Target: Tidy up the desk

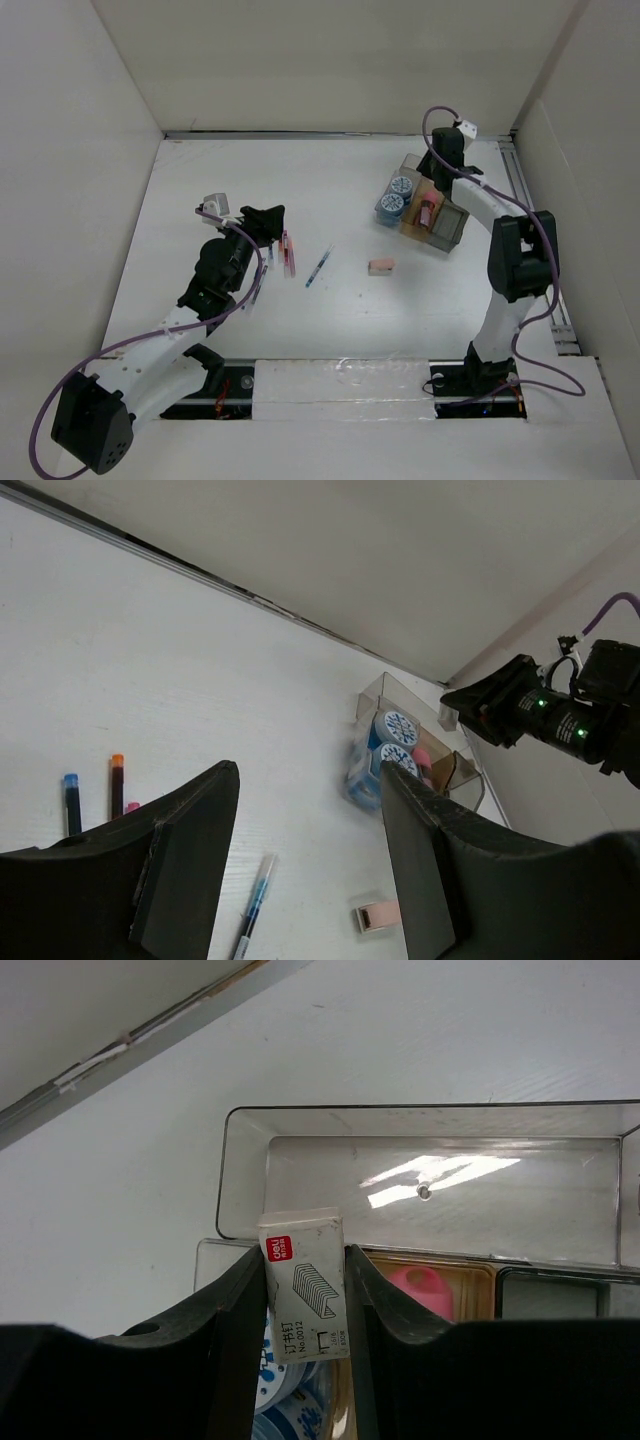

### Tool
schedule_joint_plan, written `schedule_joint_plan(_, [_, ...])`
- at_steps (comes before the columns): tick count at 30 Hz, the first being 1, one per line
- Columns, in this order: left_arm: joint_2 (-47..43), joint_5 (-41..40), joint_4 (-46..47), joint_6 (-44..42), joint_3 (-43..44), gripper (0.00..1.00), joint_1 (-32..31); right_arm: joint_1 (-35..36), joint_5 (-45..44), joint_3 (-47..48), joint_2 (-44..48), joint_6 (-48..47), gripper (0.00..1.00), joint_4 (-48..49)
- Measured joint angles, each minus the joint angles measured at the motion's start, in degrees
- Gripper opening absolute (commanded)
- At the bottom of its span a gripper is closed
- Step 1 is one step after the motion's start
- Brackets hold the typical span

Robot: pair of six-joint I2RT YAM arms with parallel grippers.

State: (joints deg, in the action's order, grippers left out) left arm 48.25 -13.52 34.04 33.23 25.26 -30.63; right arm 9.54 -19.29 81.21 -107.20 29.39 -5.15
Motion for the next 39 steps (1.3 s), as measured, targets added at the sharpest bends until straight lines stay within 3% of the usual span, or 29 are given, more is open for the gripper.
schedule_joint_plan(11, [0.00, -0.02, 0.00, -0.15, 0.00, 0.54, 0.00, -2.80, -0.33, 8.85, -7.56, -0.79, 0.28, -2.12])
schedule_joint_plan(17, [0.07, -0.02, 0.00, -0.17, 0.00, 0.54, 0.00, -3.48, -0.24, 11.85, -11.19, -1.40, 0.42, -3.08])
schedule_joint_plan(21, [0.17, -0.02, 0.00, -0.20, 0.00, 0.54, 0.00, -3.43, -0.22, 11.93, -11.78, -1.60, 0.65, -3.96])
schedule_joint_plan(26, [0.48, 0.00, 0.00, -0.20, 0.00, 0.54, 0.00, -3.32, -0.15, 11.67, -11.50, -1.77, 0.67, -3.78])
schedule_joint_plan(28, [0.48, -0.02, -0.02, -0.20, 0.00, 0.54, 0.00, -3.02, -0.13, 9.92, -10.03, -1.70, 0.51, -3.82])
schedule_joint_plan(29, [0.48, 0.00, 0.00, -0.20, 0.00, 0.54, 0.00, -2.62, -0.11, 8.41, -8.68, -1.49, 0.29, -3.72])
schedule_joint_plan(31, [0.46, 0.00, 0.00, -0.20, 0.00, 0.54, 0.00, -0.96, -0.17, 2.51, -3.28, -0.87, 0.06, -3.48])
schedule_joint_plan(34, [0.44, 0.04, 0.00, -0.17, 0.00, 0.54, 0.00, 2.99, -0.72, -8.04, 6.71, 0.11, 0.04, 0.61])
schedule_joint_plan(35, [0.44, 0.07, -0.02, -0.20, 0.00, 0.54, 0.00, 4.72, -0.68, -12.00, 10.78, 0.48, 0.05, 0.44])
schedule_joint_plan(38, [0.44, 0.13, 0.00, -0.17, 0.00, 0.54, 0.00, 10.84, -0.26, -18.95, 18.84, 1.09, 0.24, 0.02])
schedule_joint_plan(39, [0.42, 0.15, -0.02, -0.17, 0.00, 0.54, 0.00, 13.27, -0.66, -20.37, 20.61, 1.20, 0.46, -0.55])
